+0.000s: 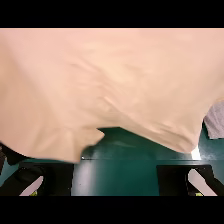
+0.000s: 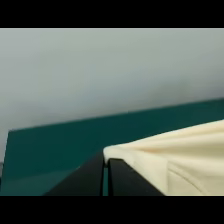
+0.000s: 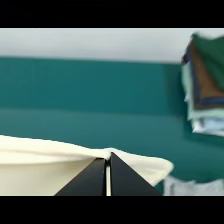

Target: Fold the shirts.

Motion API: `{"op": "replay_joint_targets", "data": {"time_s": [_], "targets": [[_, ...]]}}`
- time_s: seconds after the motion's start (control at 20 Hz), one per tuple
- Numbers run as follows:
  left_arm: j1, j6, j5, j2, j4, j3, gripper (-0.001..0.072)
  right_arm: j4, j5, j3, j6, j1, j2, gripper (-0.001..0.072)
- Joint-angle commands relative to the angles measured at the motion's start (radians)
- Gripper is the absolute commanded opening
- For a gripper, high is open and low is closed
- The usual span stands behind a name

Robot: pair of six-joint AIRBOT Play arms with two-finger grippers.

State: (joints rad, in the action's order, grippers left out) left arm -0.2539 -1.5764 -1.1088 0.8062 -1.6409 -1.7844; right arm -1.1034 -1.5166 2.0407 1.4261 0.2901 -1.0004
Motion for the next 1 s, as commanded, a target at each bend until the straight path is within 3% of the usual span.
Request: {"op": "replay_joint_targets", "data": {"time_s": [0.0, 0.1, 0.25, 0.4, 0.55, 0.6, 0.65, 0.7, 0.75, 0.95], "targets": [[0.001, 0.013, -0.118, 0.147, -0.005, 0.150, 0.0024, 0.012, -0.043, -0.117, 0.026, -0.084, -0.131, 0.0014], [0.001, 0.013, -0.080, 0.251, -0.005, 0.304, 0.0024, -0.105, -0.042, -0.230, 0.026, -0.202, -0.225, 0.0014], [0.001, 0.013, 0.080, 0.421, -0.017, 0.479, 0.0024, -0.304, 0.057, -0.316, 0.025, -0.358, -0.404, 0.0015], [0.001, 0.013, 0.206, 0.584, -0.102, 0.479, 0.0024, -0.303, 0.157, -0.251, 0.025, -0.428, -0.576, 0.0015], [0.031, -0.009, 0.284, 0.642, -0.131, 0.461, 0.0025, -0.301, 0.150, -0.117, 0.026, -0.463, -0.708, 0.0016], [0.052, -0.047, 0.300, 0.642, -0.132, 0.461, 0.0025, -0.282, 0.126, -0.077, 0.027, -0.469, -0.738, 0.0061], [0.076, -0.073, 0.284, 0.642, -0.130, 0.452, 0.0027, -0.248, 0.107, -0.045, 0.027, -0.469, -0.760, 0.0251], [0.097, -0.077, 0.256, 0.639, -0.127, 0.444, 0.0152, -0.197, 0.088, -0.016, 0.026, -0.462, -0.775, 0.0356], [0.118, -0.076, 0.215, 0.634, -0.124, 0.436, 0.0390, -0.135, 0.080, -0.006, 0.024, -0.452, -0.777, 0.0356], [0.200, -0.038, 0.008, 0.571, -0.060, 0.430, 0.0405, 0.102, 0.071, -0.132, -0.004, -0.381, -0.679, 0.0356]]}}
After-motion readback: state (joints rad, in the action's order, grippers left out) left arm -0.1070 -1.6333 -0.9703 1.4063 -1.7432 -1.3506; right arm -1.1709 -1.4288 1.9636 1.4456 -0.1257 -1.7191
